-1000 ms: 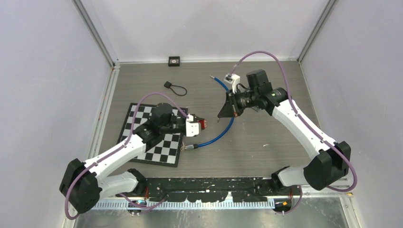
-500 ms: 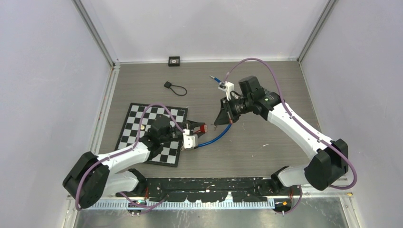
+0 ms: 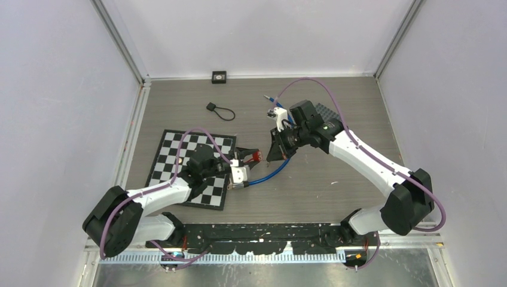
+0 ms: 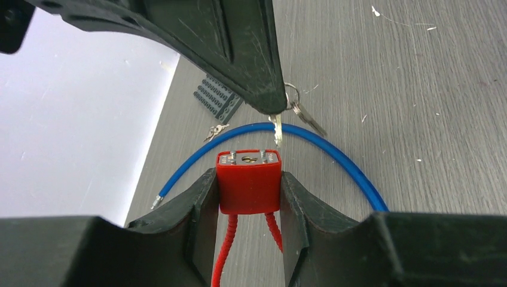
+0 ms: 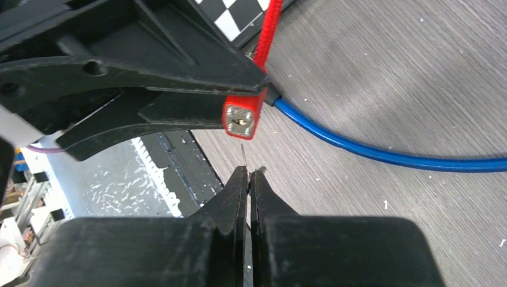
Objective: Unlock with the key
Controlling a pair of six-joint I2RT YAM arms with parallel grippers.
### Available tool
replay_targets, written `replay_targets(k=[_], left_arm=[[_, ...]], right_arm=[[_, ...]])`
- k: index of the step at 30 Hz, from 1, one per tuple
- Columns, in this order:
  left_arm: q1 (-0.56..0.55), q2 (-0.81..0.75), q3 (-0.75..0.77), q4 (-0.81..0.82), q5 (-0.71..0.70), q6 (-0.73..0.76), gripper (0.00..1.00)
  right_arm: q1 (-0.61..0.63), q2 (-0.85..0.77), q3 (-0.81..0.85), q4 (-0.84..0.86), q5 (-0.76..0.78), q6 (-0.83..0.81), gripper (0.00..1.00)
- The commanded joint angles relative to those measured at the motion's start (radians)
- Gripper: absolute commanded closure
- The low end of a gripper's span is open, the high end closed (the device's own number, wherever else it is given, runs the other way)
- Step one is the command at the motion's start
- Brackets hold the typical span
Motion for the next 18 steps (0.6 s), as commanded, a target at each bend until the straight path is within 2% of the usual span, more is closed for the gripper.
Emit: replay_targets(k=[1,18], left_arm=[[0.0,-0.001,0.006,0.094,0.0,-0.029,1.0],[0.0,0.013,0.007,0.063,0.013,-0.013,1.0]], right_arm=[[0.021,0.01,0.041,0.026,0.086,-0.011,1.0],[0.023,-0.018,0.076,-0.005,0.048,-0.037,1.0]])
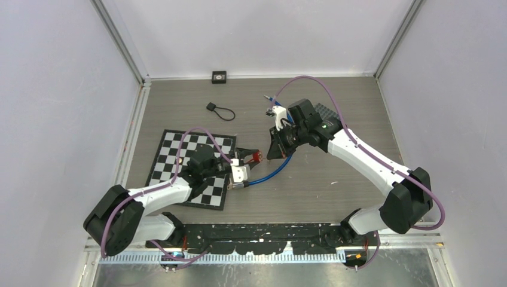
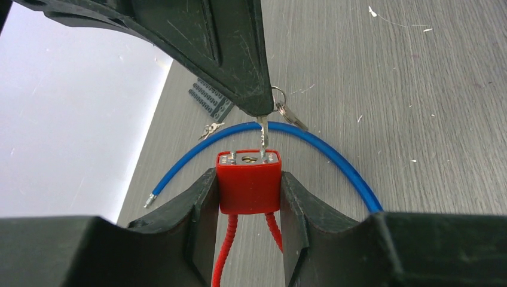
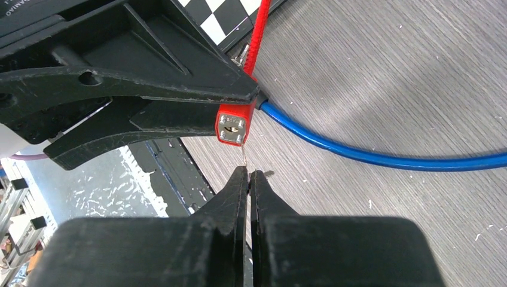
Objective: Unlock with the key
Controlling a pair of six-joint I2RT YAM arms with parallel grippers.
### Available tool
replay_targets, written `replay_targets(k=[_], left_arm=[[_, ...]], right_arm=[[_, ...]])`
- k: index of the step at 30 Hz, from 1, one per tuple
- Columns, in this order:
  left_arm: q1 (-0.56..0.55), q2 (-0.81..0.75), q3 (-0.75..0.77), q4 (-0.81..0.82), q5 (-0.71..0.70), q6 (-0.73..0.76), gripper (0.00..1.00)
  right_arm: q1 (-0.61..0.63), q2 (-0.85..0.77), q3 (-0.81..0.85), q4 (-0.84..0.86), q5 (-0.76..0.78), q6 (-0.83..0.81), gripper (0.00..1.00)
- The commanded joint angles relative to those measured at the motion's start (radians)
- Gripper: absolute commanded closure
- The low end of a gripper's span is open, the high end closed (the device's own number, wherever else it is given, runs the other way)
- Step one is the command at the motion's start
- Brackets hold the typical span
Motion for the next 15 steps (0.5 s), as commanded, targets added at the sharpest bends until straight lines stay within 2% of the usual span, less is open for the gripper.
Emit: replay_targets(k=[1,15], left_arm=[[-0.001,0.006,0.007,0.049,0.017,0.017,1.0],[0.0,0.01,0.015,0.035,0.025,0.019,1.0]], right_arm=[[0.006,-0.039,0.051,0.008,-0.03,-0.014,1.0],[0.007,-0.012,0.073,0.017,-0.032,0.002,0.99]])
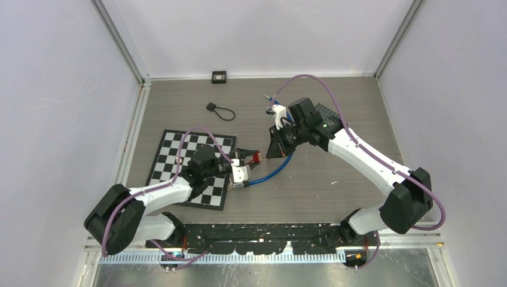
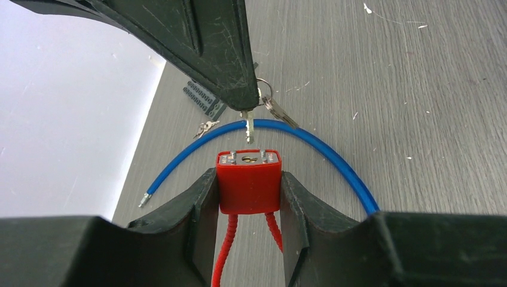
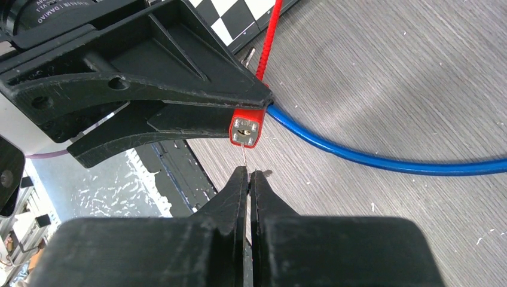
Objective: Unlock with the key
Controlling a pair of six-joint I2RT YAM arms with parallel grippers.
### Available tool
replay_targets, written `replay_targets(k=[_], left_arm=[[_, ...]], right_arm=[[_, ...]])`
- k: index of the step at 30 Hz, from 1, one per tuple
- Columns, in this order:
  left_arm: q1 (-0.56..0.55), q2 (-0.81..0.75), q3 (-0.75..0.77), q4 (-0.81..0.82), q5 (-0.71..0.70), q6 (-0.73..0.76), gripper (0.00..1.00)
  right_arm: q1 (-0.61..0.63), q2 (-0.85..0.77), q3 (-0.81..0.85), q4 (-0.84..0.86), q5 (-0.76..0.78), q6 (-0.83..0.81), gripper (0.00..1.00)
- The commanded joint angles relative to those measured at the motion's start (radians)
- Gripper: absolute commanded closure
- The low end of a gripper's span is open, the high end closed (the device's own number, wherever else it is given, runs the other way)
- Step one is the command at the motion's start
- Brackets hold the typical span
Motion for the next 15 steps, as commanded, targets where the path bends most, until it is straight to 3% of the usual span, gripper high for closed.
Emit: replay_targets(k=[1,15], left_arm=[[0.0,-0.004,0.018,0.033,0.02,0.014,1.0],[0.0,-0.011,0.027,0.026,0.006,0.001,1.0]], right_arm=[[0.007,-0.005,0.062,0.025,-0.014,0.003,0.99],[0.015,0.028,0.066,0.027,-0.011,0.005,1.0]])
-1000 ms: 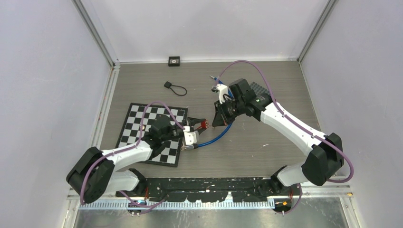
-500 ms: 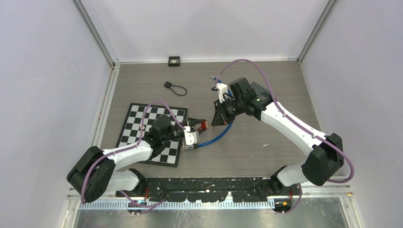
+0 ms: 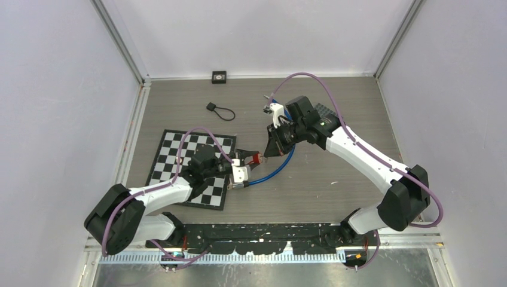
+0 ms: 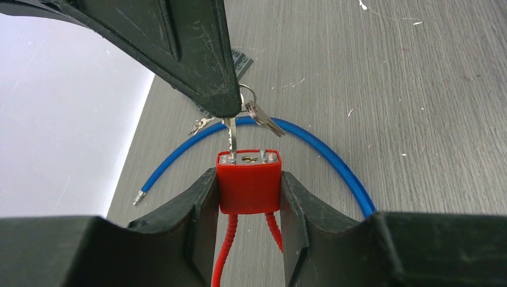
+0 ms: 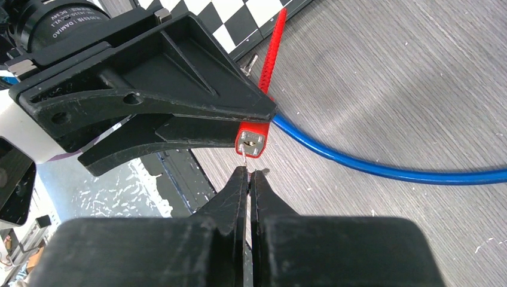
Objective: Unlock with the key
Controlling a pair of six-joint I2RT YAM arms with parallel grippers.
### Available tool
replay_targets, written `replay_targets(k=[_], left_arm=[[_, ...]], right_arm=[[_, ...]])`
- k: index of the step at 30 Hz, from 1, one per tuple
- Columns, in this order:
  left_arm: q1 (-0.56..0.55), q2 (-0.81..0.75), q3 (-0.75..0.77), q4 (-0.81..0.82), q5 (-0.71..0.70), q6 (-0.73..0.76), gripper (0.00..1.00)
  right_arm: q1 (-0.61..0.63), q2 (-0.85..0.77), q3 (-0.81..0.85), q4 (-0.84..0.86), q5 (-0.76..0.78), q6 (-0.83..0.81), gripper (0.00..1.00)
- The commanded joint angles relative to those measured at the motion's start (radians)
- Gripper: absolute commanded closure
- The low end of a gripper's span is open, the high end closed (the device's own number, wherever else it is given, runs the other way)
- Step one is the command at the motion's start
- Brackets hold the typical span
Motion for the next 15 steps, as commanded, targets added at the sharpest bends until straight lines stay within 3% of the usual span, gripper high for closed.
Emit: replay_targets(k=[1,15], left_arm=[[0.0,-0.013,0.026,0.044,0.003,0.001,1.0],[0.0,-0.014,0.031,0.048,-0.006,-0.007,1.0]], right_arm=[[0.008,0.004,0.029,0.028,-0.011,0.005,1.0],[0.01,0.008,-0.001,0.039,-0.013,0.002,1.0]])
